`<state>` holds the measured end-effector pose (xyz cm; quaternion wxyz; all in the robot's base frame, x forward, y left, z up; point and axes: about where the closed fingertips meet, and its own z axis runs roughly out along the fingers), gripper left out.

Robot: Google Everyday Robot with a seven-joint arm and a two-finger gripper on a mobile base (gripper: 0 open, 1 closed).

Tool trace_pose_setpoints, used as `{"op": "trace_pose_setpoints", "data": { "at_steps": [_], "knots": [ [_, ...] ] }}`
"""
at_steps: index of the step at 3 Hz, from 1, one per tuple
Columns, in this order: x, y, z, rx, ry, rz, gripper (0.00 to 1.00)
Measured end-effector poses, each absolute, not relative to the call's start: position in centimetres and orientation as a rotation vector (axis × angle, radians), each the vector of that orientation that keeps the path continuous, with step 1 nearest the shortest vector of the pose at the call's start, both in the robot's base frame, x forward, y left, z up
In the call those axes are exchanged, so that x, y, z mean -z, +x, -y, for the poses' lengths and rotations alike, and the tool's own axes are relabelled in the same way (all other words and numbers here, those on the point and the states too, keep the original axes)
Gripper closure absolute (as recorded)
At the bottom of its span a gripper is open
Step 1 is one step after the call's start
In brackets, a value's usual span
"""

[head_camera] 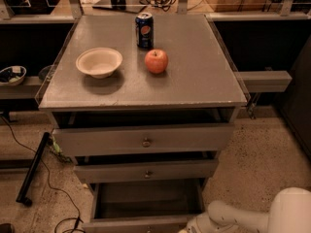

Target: Close bottom drawer

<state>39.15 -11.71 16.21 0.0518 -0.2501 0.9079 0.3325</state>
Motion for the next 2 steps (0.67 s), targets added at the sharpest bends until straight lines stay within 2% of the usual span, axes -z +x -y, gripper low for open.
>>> {"op": "trace_pose_setpoints", "data": {
  "at_steps": [1, 2],
  "knots": [
    [-16.21, 39.15, 11.7, -1.011, -0.761, -2.762, 0.0],
    [-16.21, 39.15, 11.7, -1.012, -0.761, -2.762, 0.0]
  ]
}}
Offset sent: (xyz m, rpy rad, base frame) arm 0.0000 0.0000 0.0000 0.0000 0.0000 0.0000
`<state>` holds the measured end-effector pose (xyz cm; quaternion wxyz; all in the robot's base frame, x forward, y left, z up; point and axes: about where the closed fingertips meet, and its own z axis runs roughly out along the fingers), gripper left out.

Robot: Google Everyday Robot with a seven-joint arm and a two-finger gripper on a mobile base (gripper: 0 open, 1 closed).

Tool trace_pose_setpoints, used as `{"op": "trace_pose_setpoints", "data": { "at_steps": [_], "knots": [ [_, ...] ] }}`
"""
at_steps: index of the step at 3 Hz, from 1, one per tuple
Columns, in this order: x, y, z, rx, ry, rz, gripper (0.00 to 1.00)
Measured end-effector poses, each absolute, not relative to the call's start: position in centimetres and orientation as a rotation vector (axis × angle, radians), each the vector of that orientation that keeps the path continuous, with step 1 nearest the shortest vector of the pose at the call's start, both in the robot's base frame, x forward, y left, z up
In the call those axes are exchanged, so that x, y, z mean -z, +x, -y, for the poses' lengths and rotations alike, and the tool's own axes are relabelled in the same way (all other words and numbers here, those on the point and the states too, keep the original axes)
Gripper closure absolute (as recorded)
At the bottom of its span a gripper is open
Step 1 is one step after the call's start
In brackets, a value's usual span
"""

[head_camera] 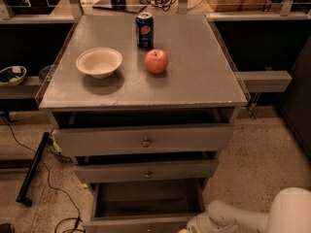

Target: Close bottom drawer

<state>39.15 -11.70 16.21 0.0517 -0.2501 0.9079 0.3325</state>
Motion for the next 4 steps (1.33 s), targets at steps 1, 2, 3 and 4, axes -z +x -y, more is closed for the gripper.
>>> {"op": "trace_pose_setpoints", "data": {
  "at_steps": [1, 2, 3, 4],
  "knots": [
    [-16.21, 39.15, 11.7, -1.012, -0.761, -2.762, 0.19],
    [-16.21, 39.14, 11.7, -1.012, -0.761, -2.762, 0.42],
    [-16.21, 39.14, 11.69, -1.012, -0.761, -2.762, 0.66],
    [-16.21, 39.15, 11.69, -1.012, -0.761, -2.762, 0.89]
  ]
}}
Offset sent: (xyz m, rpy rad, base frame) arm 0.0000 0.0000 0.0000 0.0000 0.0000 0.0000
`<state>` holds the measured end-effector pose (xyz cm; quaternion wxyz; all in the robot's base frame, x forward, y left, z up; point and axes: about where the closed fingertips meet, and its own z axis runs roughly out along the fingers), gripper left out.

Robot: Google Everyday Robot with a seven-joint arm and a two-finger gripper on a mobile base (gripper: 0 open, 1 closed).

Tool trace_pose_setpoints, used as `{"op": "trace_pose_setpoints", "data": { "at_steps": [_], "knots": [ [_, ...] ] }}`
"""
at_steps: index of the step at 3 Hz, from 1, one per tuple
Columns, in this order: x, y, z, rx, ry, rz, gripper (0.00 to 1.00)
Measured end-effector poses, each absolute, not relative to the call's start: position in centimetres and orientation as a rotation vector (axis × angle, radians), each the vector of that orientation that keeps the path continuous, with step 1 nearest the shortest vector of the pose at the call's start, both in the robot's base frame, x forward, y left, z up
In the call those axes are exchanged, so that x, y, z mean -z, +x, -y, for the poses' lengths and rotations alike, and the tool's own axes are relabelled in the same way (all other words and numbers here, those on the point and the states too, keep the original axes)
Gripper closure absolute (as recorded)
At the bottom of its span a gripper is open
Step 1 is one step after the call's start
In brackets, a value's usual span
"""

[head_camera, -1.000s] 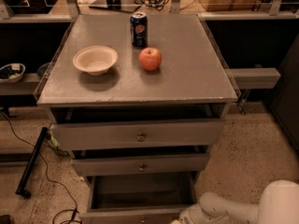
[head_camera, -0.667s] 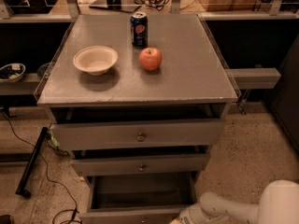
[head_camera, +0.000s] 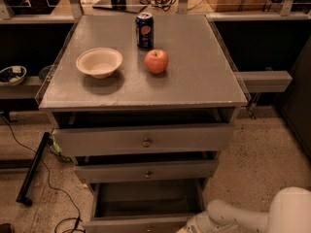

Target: Close bottom drawer

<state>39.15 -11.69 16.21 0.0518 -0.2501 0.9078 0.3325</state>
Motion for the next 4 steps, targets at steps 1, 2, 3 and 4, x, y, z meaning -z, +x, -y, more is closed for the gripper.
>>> {"op": "trace_pose_setpoints", "data": {
  "at_steps": [1, 2, 3, 4],
  "knots": [
    [-17.01, 41.14, 10.91, -0.98, -0.739, -2.697, 1.0],
    [-17.31, 41.42, 10.67, -0.973, -0.735, -2.674, 1.0],
    [-17.09, 41.6, 10.58, -0.971, -0.725, -2.671, 1.0],
    [-16.81, 41.7, 10.41, -0.967, -0.711, -2.667, 1.0]
  ]
}}
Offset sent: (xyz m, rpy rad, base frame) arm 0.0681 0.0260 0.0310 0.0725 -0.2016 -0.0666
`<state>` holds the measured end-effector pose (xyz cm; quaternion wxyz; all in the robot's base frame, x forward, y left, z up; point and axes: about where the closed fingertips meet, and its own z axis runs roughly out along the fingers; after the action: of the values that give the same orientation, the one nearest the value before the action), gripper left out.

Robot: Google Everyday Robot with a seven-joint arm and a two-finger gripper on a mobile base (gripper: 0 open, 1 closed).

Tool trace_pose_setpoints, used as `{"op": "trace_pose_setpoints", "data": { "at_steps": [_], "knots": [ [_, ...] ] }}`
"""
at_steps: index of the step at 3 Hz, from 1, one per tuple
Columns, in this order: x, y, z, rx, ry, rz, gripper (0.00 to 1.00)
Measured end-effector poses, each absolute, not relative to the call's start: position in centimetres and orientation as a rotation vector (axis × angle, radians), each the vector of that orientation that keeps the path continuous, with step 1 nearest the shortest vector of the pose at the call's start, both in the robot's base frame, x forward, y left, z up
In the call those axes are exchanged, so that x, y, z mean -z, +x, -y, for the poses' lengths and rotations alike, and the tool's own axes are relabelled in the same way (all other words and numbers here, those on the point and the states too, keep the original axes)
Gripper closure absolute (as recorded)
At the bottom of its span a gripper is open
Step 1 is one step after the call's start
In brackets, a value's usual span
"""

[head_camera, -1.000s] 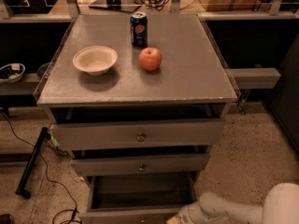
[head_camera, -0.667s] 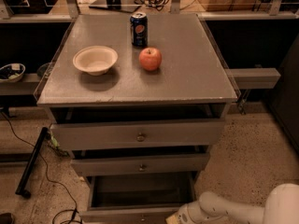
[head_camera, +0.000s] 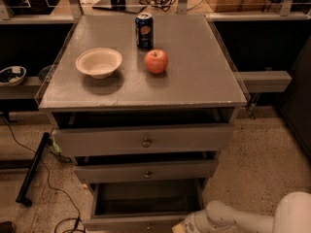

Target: Close bottom drawer

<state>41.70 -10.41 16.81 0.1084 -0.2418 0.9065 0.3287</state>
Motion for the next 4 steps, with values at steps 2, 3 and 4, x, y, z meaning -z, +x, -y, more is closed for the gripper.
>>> {"op": "trace_pose_setpoints", "data": {
  "at_steps": [2, 3, 4],
  "knots": [
    [-17.0, 43.2, 9.6, -0.939, -0.696, -2.629, 1.0],
    [-17.0, 43.2, 9.6, -0.939, -0.696, -2.629, 1.0],
    [-16.1, 43.0, 9.9, -0.951, -0.639, -2.643, 1.0]
  ]
}}
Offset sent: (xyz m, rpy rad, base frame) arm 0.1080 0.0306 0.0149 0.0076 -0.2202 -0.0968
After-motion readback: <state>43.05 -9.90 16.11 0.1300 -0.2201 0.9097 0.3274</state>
